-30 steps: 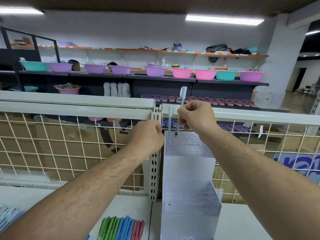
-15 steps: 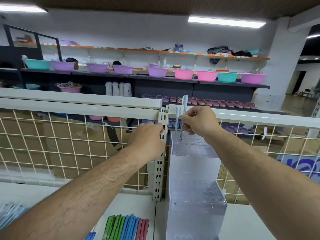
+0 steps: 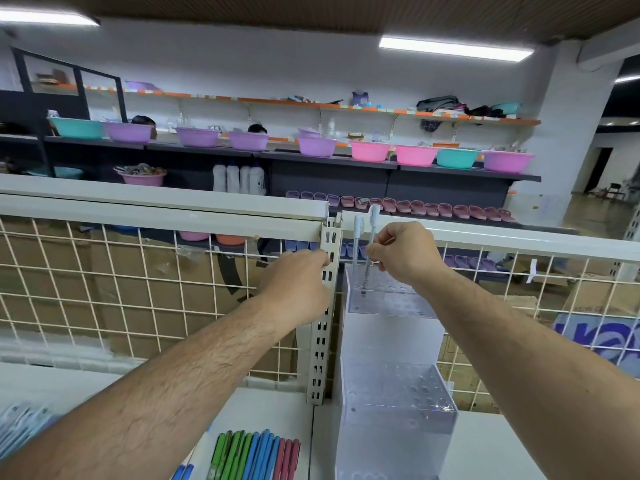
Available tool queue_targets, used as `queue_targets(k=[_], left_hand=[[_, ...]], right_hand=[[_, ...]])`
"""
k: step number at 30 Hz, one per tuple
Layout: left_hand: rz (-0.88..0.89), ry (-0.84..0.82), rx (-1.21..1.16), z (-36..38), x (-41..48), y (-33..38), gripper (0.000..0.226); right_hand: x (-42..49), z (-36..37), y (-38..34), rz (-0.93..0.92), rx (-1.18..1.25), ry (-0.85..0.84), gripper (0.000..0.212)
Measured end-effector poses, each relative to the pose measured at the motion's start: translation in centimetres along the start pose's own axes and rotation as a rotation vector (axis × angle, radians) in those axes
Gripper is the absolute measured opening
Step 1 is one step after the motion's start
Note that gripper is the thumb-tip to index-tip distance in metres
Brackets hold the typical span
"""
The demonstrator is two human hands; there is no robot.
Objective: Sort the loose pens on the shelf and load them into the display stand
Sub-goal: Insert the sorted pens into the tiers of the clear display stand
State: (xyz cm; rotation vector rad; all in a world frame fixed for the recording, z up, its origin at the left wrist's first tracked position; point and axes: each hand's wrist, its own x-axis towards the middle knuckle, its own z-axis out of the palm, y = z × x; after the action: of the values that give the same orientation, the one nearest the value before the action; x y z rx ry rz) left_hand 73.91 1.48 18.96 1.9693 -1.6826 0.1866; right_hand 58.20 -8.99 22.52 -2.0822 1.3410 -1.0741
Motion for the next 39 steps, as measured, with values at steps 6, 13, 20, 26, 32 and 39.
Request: queue_targets(k=[6, 13, 20, 26, 32, 39], left_hand=[[-0.007, 0.004, 0.013, 0.1, 0.2, 0.1, 0.047], [-0.006, 0.003, 0.007, 0.0, 0.4, 0.3, 0.041], [-0.003, -0.002, 0.008, 0.0, 0.5, 0.5, 0.035], [0.003, -0.013, -0.015, 0.1, 0.1, 0.3, 0.039], [0.043, -0.067, -0.034, 0.3, -1.3, 0.0, 0.048], [0.120, -0.140, -0.056, 0.6, -3.9, -1.7, 0.051]], right_hand=[[-0.5, 0.0, -0.3, -0.058, -0.055, -0.014, 0.014], [-0.6, 0.1, -0.1, -0.019, -0.112, -0.095, 0.016], [-0.6, 0.2, 0.2, 0.004, -0.177, -0.111, 0.014], [-2.3, 0.1, 0.3, -0.048, -0.371, 0.009, 0.014], [-5.8, 0.0, -0.8, -0.096, -0.461, 0.041, 0.042], [-10.4, 1.0, -1.6, -0.138, -0.633, 0.042, 0.049]])
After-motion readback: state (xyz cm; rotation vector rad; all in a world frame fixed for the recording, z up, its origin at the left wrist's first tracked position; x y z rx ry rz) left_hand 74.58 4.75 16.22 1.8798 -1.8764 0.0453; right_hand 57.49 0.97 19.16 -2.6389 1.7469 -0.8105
